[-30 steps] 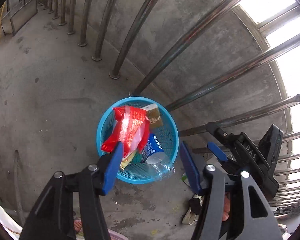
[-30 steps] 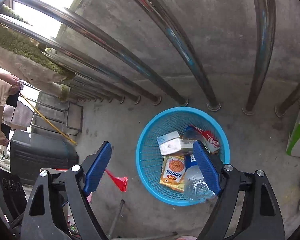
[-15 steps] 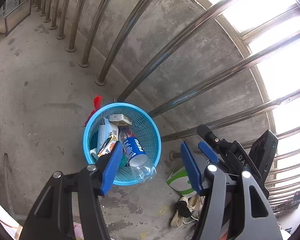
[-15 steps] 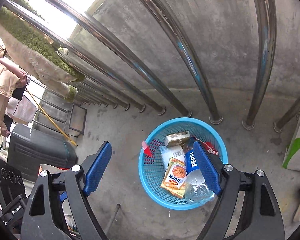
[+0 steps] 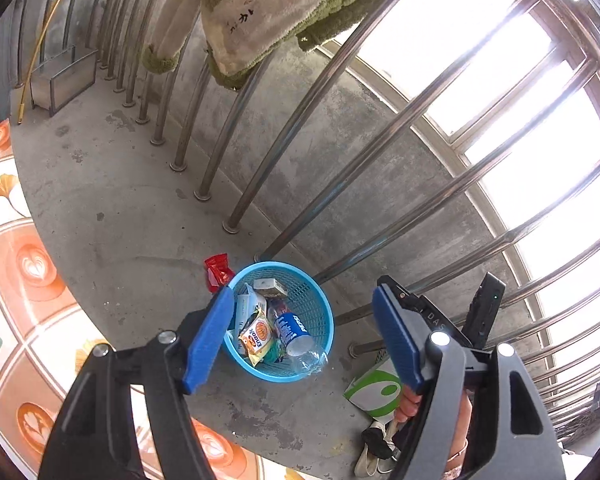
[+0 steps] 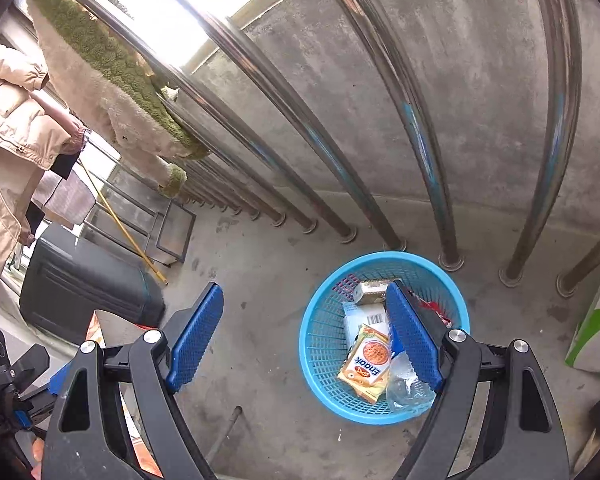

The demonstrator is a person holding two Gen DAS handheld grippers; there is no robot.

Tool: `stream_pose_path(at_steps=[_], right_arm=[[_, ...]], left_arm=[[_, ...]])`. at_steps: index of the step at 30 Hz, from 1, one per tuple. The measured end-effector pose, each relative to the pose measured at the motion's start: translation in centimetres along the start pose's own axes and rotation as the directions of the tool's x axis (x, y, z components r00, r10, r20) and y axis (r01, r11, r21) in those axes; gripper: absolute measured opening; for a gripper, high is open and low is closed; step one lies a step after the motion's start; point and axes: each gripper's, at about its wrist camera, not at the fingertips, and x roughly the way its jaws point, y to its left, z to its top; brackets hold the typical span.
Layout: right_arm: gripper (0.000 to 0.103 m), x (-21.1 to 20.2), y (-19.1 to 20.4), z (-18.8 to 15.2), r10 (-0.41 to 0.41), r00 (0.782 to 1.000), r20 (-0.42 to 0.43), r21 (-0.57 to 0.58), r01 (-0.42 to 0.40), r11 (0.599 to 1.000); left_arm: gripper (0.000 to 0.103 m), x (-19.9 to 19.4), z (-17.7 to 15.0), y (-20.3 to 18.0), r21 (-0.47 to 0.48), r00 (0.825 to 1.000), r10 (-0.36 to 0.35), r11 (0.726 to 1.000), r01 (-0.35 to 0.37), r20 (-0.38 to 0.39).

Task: Collect trash
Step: 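Move both tools back from the wastebasket to the table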

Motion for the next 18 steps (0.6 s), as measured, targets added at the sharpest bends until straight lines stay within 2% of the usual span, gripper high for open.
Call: stream_pose_path(at_steps=[4, 8, 10, 11, 13, 15, 16, 18], right_arm=[[0.08, -0.2, 3.0, -0.5, 0.023, 1.0, -0.007, -0.107, -0.024, 0.994], [0.08, -1.4, 7.7, -1.7, 0.075, 0.997, -0.015, -0.255, -0.076, 0.964], [0.084, -2.5, 10.9, -2.8, 0.114, 0.993, -0.023, -0.347, -0.115, 0.931], [0.088, -3.1, 12.5, -3.6, 0.137, 0.99, -0.024, -0.394, -0.135, 0.909], [0.093, -4.5, 15.4, -5.2, 0.181, 0.983, -0.024, -0.48, -0.17, 0.86], [0.096, -6.5, 18.8, -7.3, 0.228, 0.974, -0.013, -0.578, -0.193, 0.793], [0.096, -7.2, 19.8, -8.1, 0.246, 0.969, -0.007, -0.608, -0.199, 0.769], [0.096, -9.2, 22.1, -10.3, 0.293, 0.956, 0.01, -0.673, -0.21, 0.71]], left_arm=[[0.089, -8.4, -2.5, 3.7, -0.016, 0.987, 0.099, 0.995, -0.098, 0.128], [0.096, -14.3, -5.8, 4.8, -0.059, 0.949, 0.222, 0.975, -0.214, 0.223], [0.097, -16.3, -7.8, 4.9, -0.089, 0.926, 0.277, 0.961, -0.263, 0.257], [0.097, -17.7, -9.6, 5.5, -0.121, 0.9, 0.334, 0.943, -0.312, 0.281], [0.097, -19.5, -11.8, 5.9, -0.167, 0.859, 0.408, 0.912, -0.373, 0.308], [0.097, -22.9, -15.8, 7.5, -0.26, 0.774, 0.546, 0.836, -0.482, 0.32], [0.097, -23.2, -16.2, 7.5, -0.273, 0.761, 0.565, 0.824, -0.497, 0.319], [0.098, -25.7, -19.9, 8.5, -0.362, 0.647, 0.702, 0.71, -0.605, 0.297]])
